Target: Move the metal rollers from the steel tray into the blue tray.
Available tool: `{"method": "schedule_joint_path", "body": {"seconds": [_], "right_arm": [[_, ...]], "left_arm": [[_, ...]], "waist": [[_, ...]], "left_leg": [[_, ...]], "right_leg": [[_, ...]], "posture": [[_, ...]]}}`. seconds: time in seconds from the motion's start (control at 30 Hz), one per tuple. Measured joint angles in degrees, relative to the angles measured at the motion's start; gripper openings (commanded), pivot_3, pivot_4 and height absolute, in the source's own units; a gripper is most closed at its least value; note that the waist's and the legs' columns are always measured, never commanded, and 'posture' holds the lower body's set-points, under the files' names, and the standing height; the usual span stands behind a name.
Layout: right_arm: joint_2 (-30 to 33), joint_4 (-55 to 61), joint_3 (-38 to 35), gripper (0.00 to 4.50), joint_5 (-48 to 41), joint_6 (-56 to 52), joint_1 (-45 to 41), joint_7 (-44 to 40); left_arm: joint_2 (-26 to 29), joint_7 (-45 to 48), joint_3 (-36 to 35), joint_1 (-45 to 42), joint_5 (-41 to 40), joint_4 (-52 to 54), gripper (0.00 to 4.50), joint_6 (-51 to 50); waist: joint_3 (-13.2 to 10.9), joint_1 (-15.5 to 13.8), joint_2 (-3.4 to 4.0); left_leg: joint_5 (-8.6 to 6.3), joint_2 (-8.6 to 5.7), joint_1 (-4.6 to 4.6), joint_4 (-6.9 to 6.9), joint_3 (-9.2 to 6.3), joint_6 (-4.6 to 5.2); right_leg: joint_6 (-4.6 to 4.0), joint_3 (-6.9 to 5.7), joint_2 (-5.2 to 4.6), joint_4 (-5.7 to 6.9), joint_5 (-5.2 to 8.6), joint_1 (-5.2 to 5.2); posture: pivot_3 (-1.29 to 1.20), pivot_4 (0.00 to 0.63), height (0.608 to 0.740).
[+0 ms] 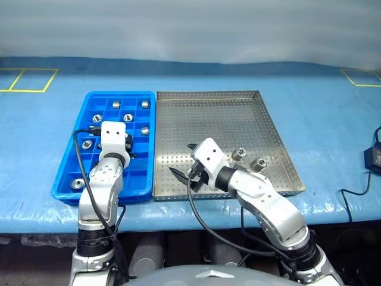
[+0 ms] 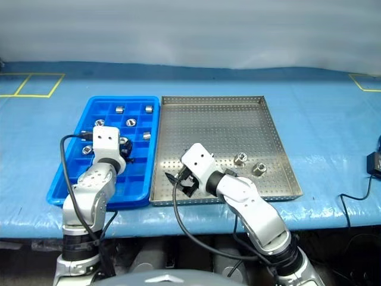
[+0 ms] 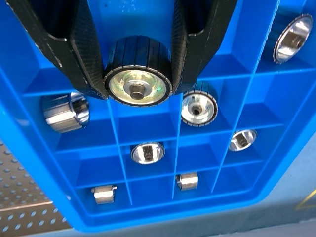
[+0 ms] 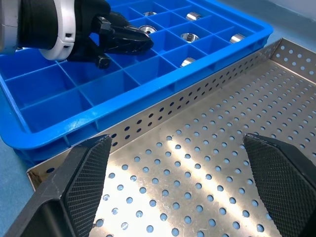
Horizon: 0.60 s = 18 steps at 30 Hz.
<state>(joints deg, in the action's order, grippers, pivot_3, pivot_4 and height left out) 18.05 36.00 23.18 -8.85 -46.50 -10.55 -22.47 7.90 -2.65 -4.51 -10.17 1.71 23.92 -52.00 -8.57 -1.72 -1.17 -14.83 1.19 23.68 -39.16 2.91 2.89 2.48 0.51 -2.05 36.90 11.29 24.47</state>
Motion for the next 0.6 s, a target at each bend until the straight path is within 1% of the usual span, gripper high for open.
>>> {"method": "schedule_joint_path", "body": {"seconds": [0.17,0.23,0.27,0.33,0.43,0.47,0.53,0.6], "right_arm": [[0.0,0.46,-0.02,4.5,0.06,-0.23,0.61,0.65],[0.02,0.53,-0.02,4.5,0.11,-0.29,0.79,1.06],[0.04,0.53,-0.05,4.5,0.19,-0.31,0.85,1.22],[0.15,0.53,-0.15,4.5,0.24,-0.32,0.92,1.3],[0.22,0.53,-0.15,4.5,0.24,-0.33,0.9,1.33],[0.15,0.56,-0.15,4.5,0.24,-0.33,0.9,1.37],[0.18,0.72,-0.21,4.5,0.23,-0.38,0.93,1.46],[0.29,1.11,-1.02,4.5,0.21,-0.45,1.2,1.64]], "left_arm": [[-1.44,-1.3,-0.06,1.0,0.46,1.01,1.67,-2.93],[-2.27,-1.43,-0.47,1.65,0.4,1.92,2.42,-3.1],[-2.52,-1.5,-0.53,1.83,0.42,2.39,2.67,-3.32],[-2.79,-1.68,-0.76,2.08,0.45,2.98,3.38,-3.31],[-2.97,-0.69,-0.1,1.8,0.1,3.17,4.32,-1.75],[-3.13,-0.19,0.66,1.29,-0.19,3.18,4.45,-0.91],[-3.37,1.16,1.87,-0.72,-0.86,3.19,4.45,0.96],[-3.29,3.17,2.86,-4.63,-2.28,3.14,4.45,3.77]], "waist": [[0.01,0.16,0.0],[0.02,0.25,-0.01],[0.02,0.31,-0.01],[0.03,0.32,0.0],[0.02,-0.33,-0.02],[0.02,-0.45,-0.02],[0.01,-0.45,-0.04],[0.02,-0.38,-0.03]], "left_leg": [[0.0,0.0,-0.03,-0.01,0.01,0.0],[0.0,0.0,-0.05,-0.01,0.03,0.0],[0.0,0.0,-0.04,-0.01,0.03,0.0],[0.0,0.0,-0.05,-0.01,0.03,0.0],[0.01,-0.02,0.01,-0.03,-0.04,0.01],[0.01,-0.05,0.03,-0.03,-0.03,0.02],[0.03,-0.08,0.07,-0.05,-0.02,0.06],[0.03,-0.08,0.07,-0.06,-0.01,0.07]], "right_leg": [[-0.07,0.0,-0.02,0.0,0.04,-0.02],[-0.1,0.0,-0.03,0.0,0.06,-0.02],[-0.1,0.0,-0.04,0.0,0.06,-0.02],[-0.12,0.0,-0.04,0.01,0.07,-0.02],[-0.15,-0.08,-0.07,0.0,0.09,-0.03],[-0.15,-0.07,-0.11,-0.01,0.09,-0.03],[-0.14,-0.08,-0.14,-0.02,0.08,-0.01],[-0.13,-0.08,-0.15,-0.02,0.07,-0.01]], "posture": [[0.06,0.15,0.74],[0.07,0.15,0.74],[0.07,0.15,0.74],[0.07,0.15,0.74],[0.06,0.15,0.74],[0.06,0.15,0.74],[0.05,0.15,0.74],[0.04,0.15,0.74]]}}
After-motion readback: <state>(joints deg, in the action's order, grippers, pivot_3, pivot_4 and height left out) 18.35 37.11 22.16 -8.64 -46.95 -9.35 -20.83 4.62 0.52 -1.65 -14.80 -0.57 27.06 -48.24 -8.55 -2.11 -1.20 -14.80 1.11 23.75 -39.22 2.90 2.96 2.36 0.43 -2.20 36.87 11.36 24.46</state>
